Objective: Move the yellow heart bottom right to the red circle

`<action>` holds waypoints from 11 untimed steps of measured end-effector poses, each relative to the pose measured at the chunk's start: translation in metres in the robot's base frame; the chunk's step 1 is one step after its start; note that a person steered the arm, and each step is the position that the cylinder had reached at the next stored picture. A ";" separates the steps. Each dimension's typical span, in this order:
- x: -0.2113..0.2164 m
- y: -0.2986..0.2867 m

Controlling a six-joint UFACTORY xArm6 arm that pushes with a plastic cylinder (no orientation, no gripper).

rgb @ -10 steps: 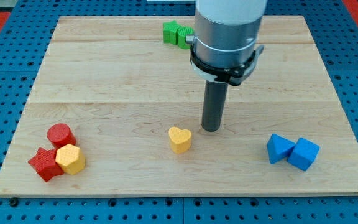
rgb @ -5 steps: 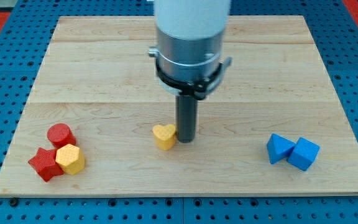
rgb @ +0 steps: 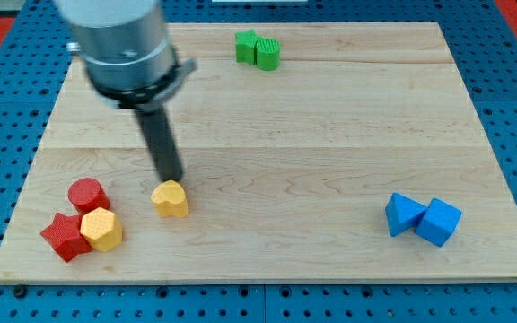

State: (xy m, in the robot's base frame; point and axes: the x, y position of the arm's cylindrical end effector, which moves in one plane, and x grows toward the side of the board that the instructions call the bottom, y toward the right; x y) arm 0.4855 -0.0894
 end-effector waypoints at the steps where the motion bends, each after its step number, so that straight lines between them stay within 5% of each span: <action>1: -0.010 0.056; 4: 0.029 0.039; 11: 0.033 -0.036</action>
